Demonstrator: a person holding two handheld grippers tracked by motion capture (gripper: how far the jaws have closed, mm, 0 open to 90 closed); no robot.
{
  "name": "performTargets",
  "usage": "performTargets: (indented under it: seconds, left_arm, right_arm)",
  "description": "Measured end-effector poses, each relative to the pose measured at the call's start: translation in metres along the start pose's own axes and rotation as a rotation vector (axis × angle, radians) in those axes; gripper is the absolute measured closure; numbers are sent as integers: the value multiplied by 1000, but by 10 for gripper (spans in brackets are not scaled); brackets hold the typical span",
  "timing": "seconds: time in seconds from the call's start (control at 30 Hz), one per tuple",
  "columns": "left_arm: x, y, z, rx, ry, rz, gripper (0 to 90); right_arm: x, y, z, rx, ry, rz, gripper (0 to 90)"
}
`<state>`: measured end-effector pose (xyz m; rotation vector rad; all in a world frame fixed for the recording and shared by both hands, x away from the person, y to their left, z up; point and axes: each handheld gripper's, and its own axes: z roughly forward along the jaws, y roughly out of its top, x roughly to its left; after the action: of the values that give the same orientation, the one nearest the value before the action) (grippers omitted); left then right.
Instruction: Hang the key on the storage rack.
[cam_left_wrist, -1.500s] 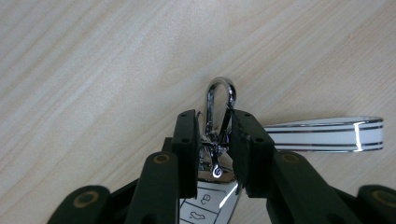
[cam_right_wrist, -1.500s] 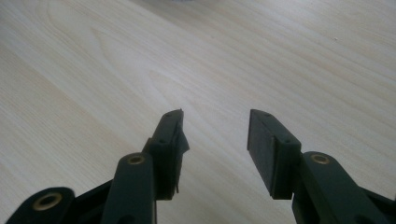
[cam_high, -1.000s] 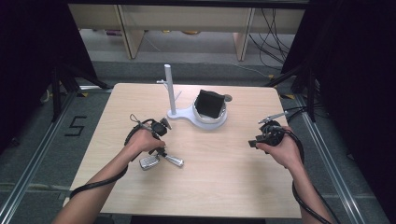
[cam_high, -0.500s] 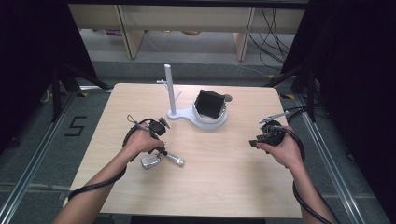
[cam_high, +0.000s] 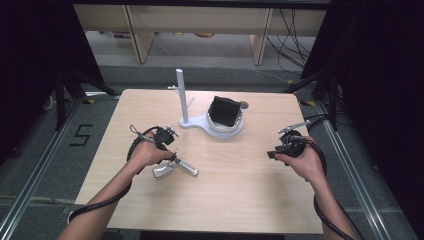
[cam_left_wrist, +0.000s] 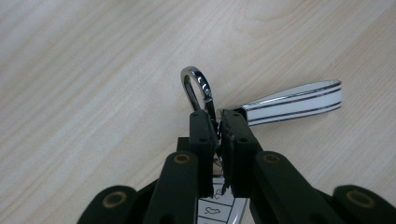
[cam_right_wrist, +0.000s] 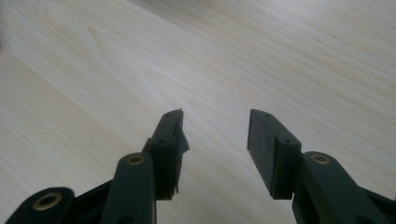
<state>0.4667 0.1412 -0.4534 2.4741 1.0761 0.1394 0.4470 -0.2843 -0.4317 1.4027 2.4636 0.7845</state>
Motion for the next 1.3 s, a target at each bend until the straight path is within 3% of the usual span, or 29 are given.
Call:
performTargets:
  seconds: [0.07, 0.1, 0.17, 0.2, 0.3, 0.33, 0.47, 0.53, 0.6, 0.63, 0.67, 0.7, 0.87, 0.9, 0.93, 1.03, 1.07, 1.1, 1.13, 1.17, 1.2, 1.23, 1.27, 1.3]
  left_arm:
    - [1, 0, -3, -26, 13, 8, 832]
    - [4, 1, -6, -17, 25, 35, 831]
    - [4, 1, -9, -58, 33, 14, 831]
    - [5, 1, -11, -68, 38, 19, 831]
    - [6, 2, -16, -112, 68, 16, 831]
    - [6, 2, -17, -127, 70, 12, 831]
    - [8, 2, -21, -199, 91, -7, 832]
    - [9, 3, -23, -231, 104, -17, 831]
    - [10, 4, -25, -256, 120, -14, 831]
    - [10, 5, -26, -291, 123, -29, 831]
    - [10, 6, -28, -295, 132, -21, 832]
    - [11, 7, -29, -326, 138, -33, 832]
    - [17, 16, -38, -396, 191, -47, 832]
    - [18, 18, -39, -411, 201, -55, 832]
    - [19, 21, -40, -432, 217, -60, 832]
    - [22, 28, -43, -455, 251, -58, 832]
    - [22, 31, -43, -481, 265, -80, 832]
    - [24, 32, -46, -475, 278, -62, 832]
    - [25, 35, -45, -498, 277, -79, 832]
    - [27, 35, -47, -491, 281, -69, 832]
    - [27, 37, -46, -516, 287, -85, 832]
    - [28, 38, -47, -511, 291, -80, 832]
    - [29, 38, -47, -521, 292, -88, 832]
    - [30, 39, -48, -522, 301, -87, 832]
  right_arm:
    - [-3, 0, 0, -9, 2, -17, 565]
    - [-3, -1, 0, -12, 0, -14, 565]
    - [-4, -2, -1, -13, 6, -1, 566]
    - [-5, -3, 0, -31, -5, -15, 566]
    - [-4, -6, -1, -32, 0, 18, 568]
    - [-5, -7, -1, -40, -2, 4, 569]
    - [-3, -11, -1, -71, -2, 26, 570]
    - [-2, -12, -3, -55, -3, 28, 570]
    - [0, -15, -2, -85, -10, 41, 570]
    - [0, -15, -2, -80, -10, 46, 570]
    - [1, -16, -4, -67, -9, 37, 571]
    - [2, -18, -2, -97, -6, 53, 571]
    - [5, -22, -3, -89, -3, 65, 571]
    - [4, -23, 2, -148, -2, 56, 571]
    - [6, -23, -2, -95, 3, 81, 571]
    - [6, -25, 1, -120, 3, 81, 571]
    - [4, -26, 0, -109, -2, 64, 571]
    - [3, -26, 1, -123, -1, 53, 571]
    - [6, -27, 0, -101, 2, 102, 571]
    - [4, -27, 0, -106, 0, 86, 570]
    - [4, -28, 0, -115, 0, 94, 571]
    - [2, -28, 2, -137, -1, 65, 571]
    - [2, -29, 1, -118, -4, 60, 571]
    - [4, -30, 5, -169, 4, 90, 570]
